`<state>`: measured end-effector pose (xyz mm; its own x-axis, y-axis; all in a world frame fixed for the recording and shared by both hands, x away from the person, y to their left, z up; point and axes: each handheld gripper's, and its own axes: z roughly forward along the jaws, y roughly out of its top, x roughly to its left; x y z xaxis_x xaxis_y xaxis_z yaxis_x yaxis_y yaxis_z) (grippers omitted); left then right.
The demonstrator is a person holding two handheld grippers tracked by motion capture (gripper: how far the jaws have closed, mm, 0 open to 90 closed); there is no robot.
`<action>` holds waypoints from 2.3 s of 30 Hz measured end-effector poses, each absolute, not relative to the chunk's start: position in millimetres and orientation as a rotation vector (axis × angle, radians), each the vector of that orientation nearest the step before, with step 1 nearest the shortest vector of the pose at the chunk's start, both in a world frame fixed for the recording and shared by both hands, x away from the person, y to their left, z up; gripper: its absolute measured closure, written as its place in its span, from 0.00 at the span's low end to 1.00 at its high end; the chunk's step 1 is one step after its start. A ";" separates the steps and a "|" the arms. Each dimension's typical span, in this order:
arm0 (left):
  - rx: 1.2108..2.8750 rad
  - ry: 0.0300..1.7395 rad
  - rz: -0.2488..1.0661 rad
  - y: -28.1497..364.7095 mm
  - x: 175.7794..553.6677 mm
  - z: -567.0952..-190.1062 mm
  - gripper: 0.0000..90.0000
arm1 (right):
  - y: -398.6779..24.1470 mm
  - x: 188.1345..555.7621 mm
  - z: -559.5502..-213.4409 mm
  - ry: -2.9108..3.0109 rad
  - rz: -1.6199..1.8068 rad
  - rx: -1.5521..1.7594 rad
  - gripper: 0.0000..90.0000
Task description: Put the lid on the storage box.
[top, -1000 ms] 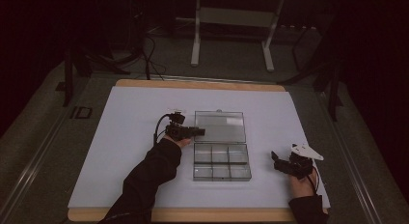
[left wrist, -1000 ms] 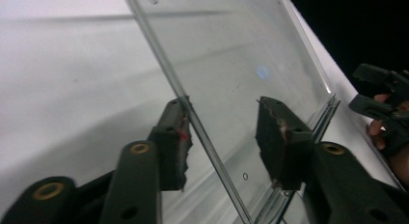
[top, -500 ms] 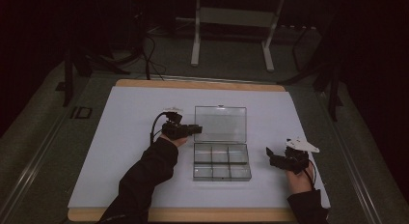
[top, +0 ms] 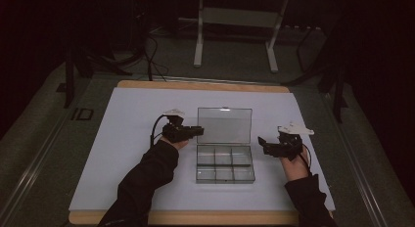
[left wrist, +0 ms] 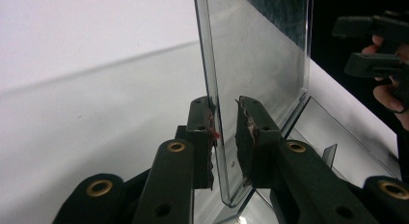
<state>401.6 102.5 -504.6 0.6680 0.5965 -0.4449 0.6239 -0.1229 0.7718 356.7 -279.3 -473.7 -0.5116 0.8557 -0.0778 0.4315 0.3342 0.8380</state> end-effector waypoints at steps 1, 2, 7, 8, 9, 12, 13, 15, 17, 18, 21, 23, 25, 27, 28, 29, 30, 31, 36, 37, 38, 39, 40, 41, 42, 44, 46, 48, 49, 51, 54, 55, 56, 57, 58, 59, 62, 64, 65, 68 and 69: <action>1.795 0.975 -0.031 102.5 401.6 -504.6 0.87 | -279.3 356.7 -473.7 2.086 1.078 1.125 0.13; 1.796 0.967 -0.020 102.7 400.7 -504.4 0.87 | -275.3 359.1 -472.2 2.095 1.078 1.121 0.13; 1.800 0.960 -0.009 102.8 399.3 -503.7 0.87 | -254.8 370.3 -467.5 2.149 1.143 1.075 0.15; 1.801 0.960 -0.008 102.8 399.3 -503.6 0.87 | -252.0 372.2 -467.1 2.158 1.153 1.069 0.15; 1.799 0.960 -0.007 102.7 399.1 -503.6 0.87 | -249.1 374.0 -466.8 2.161 1.154 1.070 0.16; 1.799 0.950 -0.004 103.7 398.3 -503.5 0.88 | -243.1 379.8 -466.3 2.169 1.178 1.065 0.24; 1.799 0.943 -0.001 104.0 397.9 -503.5 0.88 | -241.4 381.4 -466.2 2.172 1.178 1.065 0.27; 1.800 0.935 0.007 104.1 396.8 -503.4 0.89 | -238.6 384.6 -466.5 2.182 1.185 1.063 0.34; 1.795 0.931 0.012 104.3 396.1 -504.0 0.89 | -237.6 388.1 -467.1 2.202 1.209 1.068 0.45; 1.793 0.930 0.011 104.5 396.2 -504.5 0.89 | -237.4 389.5 -467.7 2.201 1.214 1.078 0.50; 1.787 0.926 0.010 105.0 396.4 -505.5 0.89 | -237.9 393.4 -471.1 2.214 1.220 1.081 0.61; 1.787 0.926 0.007 105.4 397.0 -506.0 0.89 | -238.2 394.4 -472.8 2.230 1.226 1.074 0.67; 1.787 0.922 0.008 105.6 397.1 -506.1 0.88 | -237.4 393.7 -472.3 2.247 1.224 1.058 0.71; 1.790 0.920 0.011 105.8 396.6 -505.5 0.88 | -237.3 393.2 -471.5 2.248 1.226 1.058 0.72; 1.790 0.927 0.012 105.7 396.5 -504.8 0.88 | -238.1 393.1 -471.2 2.251 1.230 1.061 0.74; 1.791 0.928 0.018 105.7 396.0 -503.6 0.88 | -239.2 393.0 -470.9 2.249 1.236 1.064 0.76; 1.795 0.925 0.025 105.7 395.3 -501.9 0.88 | -240.2 392.5 -470.3 2.252 1.239 1.069 0.77; 1.795 0.925 0.025 105.7 395.3 -501.9 0.88 | -240.2 392.5 -470.3 2.252 1.239 1.069 0.77; 1.781 0.908 0.042 108.8 389.9 -493.0 0.88 | -244.2 384.3 -465.3 2.255 1.261 1.047 0.79; 1.761 0.905 0.040 110.8 387.8 -490.6 0.88 | -245.1 383.3 -464.9 2.256 1.271 1.044 0.80; 1.749 0.901 0.029 112.2 386.8 -489.3 0.87 | -246.5 381.0 -464.0 2.258 1.277 1.036 0.81; 1.744 0.897 0.031 113.5 384.8 -487.0 0.86 | -247.1 379.5 -463.4 2.259 1.278 1.031 0.83; 1.749 0.888 0.037 114.2 383.1 -485.1 0.86 | -248.5 376.9 -462.4 2.263 1.274 1.015 0.84; 1.756 0.880 0.040 114.2 381.2 -483.2 0.86 | -249.5 374.5 -461.6 2.268 1.273 1.004 0.86; 1.769 0.873 0.053 113.7 379.0 -481.5 0.87 | -250.7 372.2 -460.8 2.271 1.274 0.993 0.87; 1.795 0.858 0.061 112.7 375.3 -479.2 0.87 | -252.7 368.0 -459.7 2.279 1.283 0.974 0.89; 1.808 0.847 0.076 111.9 372.1 -477.7 0.87 | -254.6 363.3 -458.8 2.288 1.288 0.954 0.90; 1.822 0.837 0.089 112.3 368.2 -475.8 0.87 | -256.0 359.1 -458.2 2.291 1.277 0.936 0.91; 1.824 0.834 0.092 112.6 366.5 -475.5 0.87 | -257.0 356.9 -458.1 2.291 1.276 0.926 0.92; 1.828 0.827 0.097 113.2 362.8 -475.2 0.87 | -258.7 353.9 -458.3 2.290 1.275 0.919 0.93; 1.842 0.815 0.101 113.3 357.4 -475.4 0.88 | -261.8 348.5 -460.2 2.290 1.292 0.917 0.94; 1.851 0.810 0.108 112.9 355.4 -475.5 0.88 | -262.7 346.7 -461.4 2.294 1.291 0.912 0.95; 1.858 0.805 0.113 112.7 353.9 -475.6 0.88 | -263.5 345.7 -462.5 2.301 1.289 0.906 0.95; 1.859 0.803 0.114 112.8 351.9 -475.8 0.88 | -264.0 344.6 -463.0 2.305 1.289 0.904 0.95; 1.864 0.799 0.112 113.0 349.9 -475.9 0.88 | -264.8 343.2 -463.8 2.309 1.292 0.898 0.95; 1.869 0.796 0.118 112.7 347.2 -476.1 0.88 | -265.4 341.8 -464.5 2.311 1.294 0.891 0.95; 1.888 0.783 0.127 112.8 340.8 -476.7 0.88 | -266.5 338.7 -465.6 2.318 1.291 0.869 0.95; 1.899 0.775 0.127 112.9 337.3 -477.5 0.88 | -268.4 334.6 -467.6 2.333 1.298 0.849 0.95; 1.903 0.771 0.128 112.9 335.7 -478.0 0.88 | -268.9 333.5 -468.2 2.339 1.297 0.842 0.94; 1.920 0.765 0.133 112.3 330.6 -480.0 0.88 | -270.8 329.9 -470.8 2.354 1.305 0.835 0.94; 1.925 0.765 0.132 112.2 329.2 -480.8 0.88 | -271.9 329.4 -472.2 2.360 1.311 0.833 0.94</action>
<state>329.2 112.2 -480.8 0.7924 0.5629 -0.2352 0.4515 -0.2818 0.8466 329.4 -271.9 -472.2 -0.7807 0.6248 0.0073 0.3361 0.4101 0.8478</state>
